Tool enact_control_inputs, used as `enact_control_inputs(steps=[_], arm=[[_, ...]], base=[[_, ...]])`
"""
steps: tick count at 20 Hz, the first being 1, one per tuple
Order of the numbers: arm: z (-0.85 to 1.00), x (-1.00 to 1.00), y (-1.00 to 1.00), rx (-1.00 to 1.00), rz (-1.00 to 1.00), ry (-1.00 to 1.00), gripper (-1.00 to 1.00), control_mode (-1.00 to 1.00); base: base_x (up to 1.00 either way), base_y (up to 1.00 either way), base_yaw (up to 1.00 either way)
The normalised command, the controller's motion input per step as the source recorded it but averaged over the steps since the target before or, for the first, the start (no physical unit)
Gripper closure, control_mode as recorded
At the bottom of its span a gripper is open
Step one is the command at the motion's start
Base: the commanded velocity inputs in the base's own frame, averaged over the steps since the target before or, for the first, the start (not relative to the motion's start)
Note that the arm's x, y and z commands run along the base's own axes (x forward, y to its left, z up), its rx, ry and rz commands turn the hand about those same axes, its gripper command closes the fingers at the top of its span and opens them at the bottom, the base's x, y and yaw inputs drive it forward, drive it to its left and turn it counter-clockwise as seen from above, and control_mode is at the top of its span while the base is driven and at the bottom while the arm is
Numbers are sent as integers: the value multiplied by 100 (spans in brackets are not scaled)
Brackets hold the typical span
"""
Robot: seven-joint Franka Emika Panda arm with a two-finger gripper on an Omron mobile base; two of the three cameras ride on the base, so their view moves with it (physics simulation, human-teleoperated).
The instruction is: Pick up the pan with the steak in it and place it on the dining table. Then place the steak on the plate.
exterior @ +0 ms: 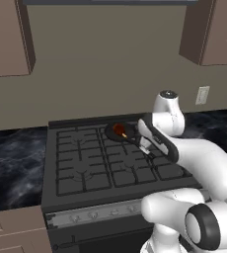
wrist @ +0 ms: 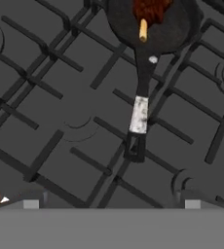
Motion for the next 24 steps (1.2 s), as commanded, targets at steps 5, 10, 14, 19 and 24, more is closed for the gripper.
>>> enact_control_inputs(steps=[5, 10, 14, 19, 24], arm=[[-45, 37, 0, -4, 9, 0, -100, -100], [-39, 35, 0, 0, 6, 0, -100, -100], [-42, 35, 0, 0, 2, 2, -100, -100], [-39, 23, 0, 0, 1, 0, -100, -100], [-22, 11, 0, 0, 0, 0, -100, -100]], base=[[0, 0, 0], [0, 0, 0], [0, 0, 0], [0, 0, 0], [0, 0, 0]])
